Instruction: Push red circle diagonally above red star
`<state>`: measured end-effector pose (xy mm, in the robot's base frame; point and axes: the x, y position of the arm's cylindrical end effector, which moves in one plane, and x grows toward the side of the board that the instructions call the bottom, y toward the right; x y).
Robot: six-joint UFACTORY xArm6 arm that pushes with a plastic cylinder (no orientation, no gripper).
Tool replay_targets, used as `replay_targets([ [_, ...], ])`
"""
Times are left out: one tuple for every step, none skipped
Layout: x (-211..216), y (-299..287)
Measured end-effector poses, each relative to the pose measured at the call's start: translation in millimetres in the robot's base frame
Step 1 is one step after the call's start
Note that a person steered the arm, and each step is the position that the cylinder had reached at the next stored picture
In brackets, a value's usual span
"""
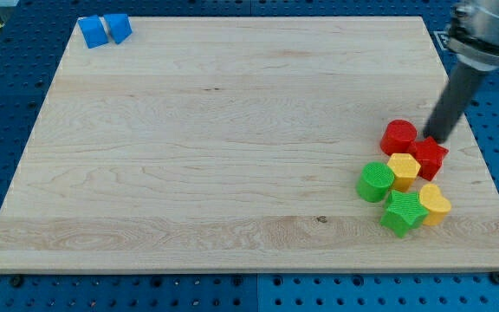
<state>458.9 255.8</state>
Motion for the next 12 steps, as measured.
replay_targets([
  [13, 7],
  [13, 7],
  [13, 4],
  [20, 1],
  [20, -1],
  [17, -24],
  [19, -29],
  [29, -27],
  [28, -33],
  [13, -62],
  [13, -76],
  [-1, -112],
])
